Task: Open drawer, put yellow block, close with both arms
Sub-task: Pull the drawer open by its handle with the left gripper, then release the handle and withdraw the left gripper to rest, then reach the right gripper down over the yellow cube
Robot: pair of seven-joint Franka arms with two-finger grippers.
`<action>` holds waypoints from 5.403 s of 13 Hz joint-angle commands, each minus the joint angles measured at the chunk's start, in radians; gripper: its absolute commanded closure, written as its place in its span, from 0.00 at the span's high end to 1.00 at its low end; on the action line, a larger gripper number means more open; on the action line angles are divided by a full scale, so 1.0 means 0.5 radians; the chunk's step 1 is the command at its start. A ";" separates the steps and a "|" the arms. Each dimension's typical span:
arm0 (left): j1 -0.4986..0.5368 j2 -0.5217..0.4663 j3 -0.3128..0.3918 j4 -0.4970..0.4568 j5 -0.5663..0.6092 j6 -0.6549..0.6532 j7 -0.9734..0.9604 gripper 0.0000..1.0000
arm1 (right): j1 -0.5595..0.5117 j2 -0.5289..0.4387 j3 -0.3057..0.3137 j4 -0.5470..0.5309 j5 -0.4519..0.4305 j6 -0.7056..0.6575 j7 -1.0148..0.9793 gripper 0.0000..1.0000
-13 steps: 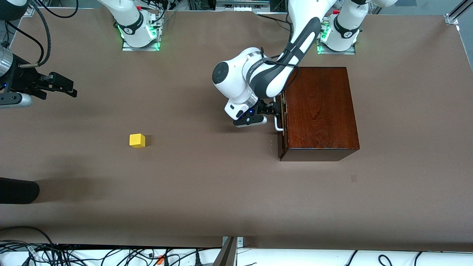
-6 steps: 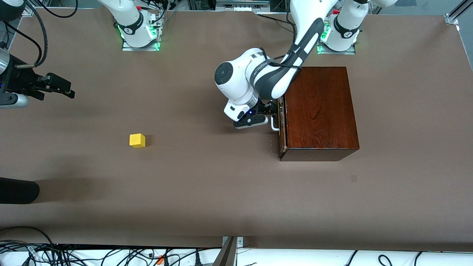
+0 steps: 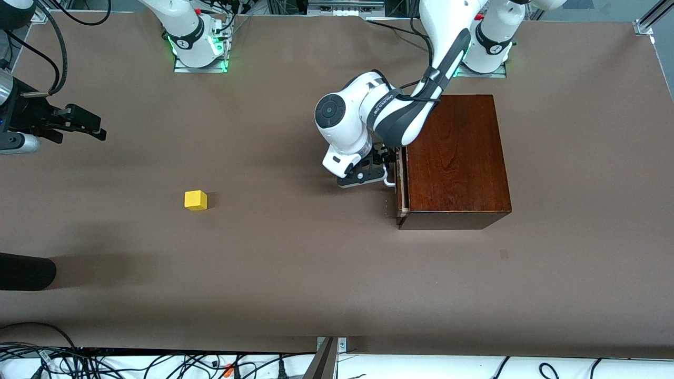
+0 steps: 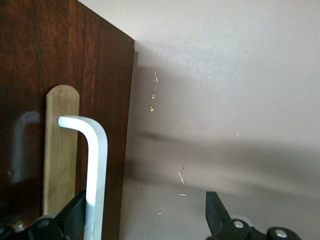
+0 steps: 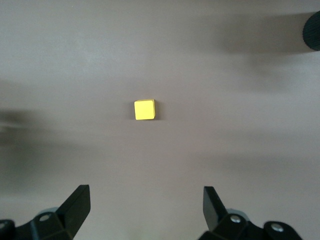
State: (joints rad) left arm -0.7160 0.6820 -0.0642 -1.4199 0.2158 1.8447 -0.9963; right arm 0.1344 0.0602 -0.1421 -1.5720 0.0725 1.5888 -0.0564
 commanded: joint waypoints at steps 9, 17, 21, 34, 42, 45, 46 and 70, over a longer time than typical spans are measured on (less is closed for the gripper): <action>-0.099 0.170 -0.102 0.266 -0.309 0.324 -0.112 1.00 | -0.020 0.008 0.005 0.030 0.042 0.007 -0.041 1.00; -0.093 0.143 -0.090 0.281 -0.285 0.275 -0.100 1.00 | -0.005 0.005 0.011 0.033 0.057 0.001 -0.013 1.00; -0.087 0.090 -0.080 0.284 -0.257 -0.050 0.158 1.00 | 0.023 0.045 0.029 0.122 0.030 -0.020 -0.019 1.00; 0.682 -0.477 -0.099 0.640 -0.284 -0.861 1.399 1.00 | 0.041 0.076 0.020 0.183 0.018 -0.073 0.048 1.00; 1.205 -1.234 -0.068 -0.361 -0.438 -0.473 1.821 1.00 | 0.053 0.149 0.032 0.303 -0.004 -0.192 0.069 1.00; 1.242 -1.407 0.011 -0.590 -0.447 -0.284 1.836 1.00 | 0.038 0.067 0.014 0.162 0.011 -0.082 0.051 1.00; 1.242 -1.434 0.015 -0.614 -0.432 -0.287 1.836 1.00 | 0.038 0.076 0.017 0.162 0.033 -0.061 0.054 1.00; 1.291 -1.487 0.012 -0.648 -0.429 -0.394 1.833 1.00 | 0.210 0.677 0.029 -1.093 0.070 1.783 -0.001 0.98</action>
State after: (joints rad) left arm -0.0785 -0.0418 -0.0534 -1.7296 0.0195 1.6521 -0.0931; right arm 0.2344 0.3710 -0.1242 -2.1191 0.0845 2.4374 -0.0517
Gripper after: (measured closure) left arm 0.000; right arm 0.000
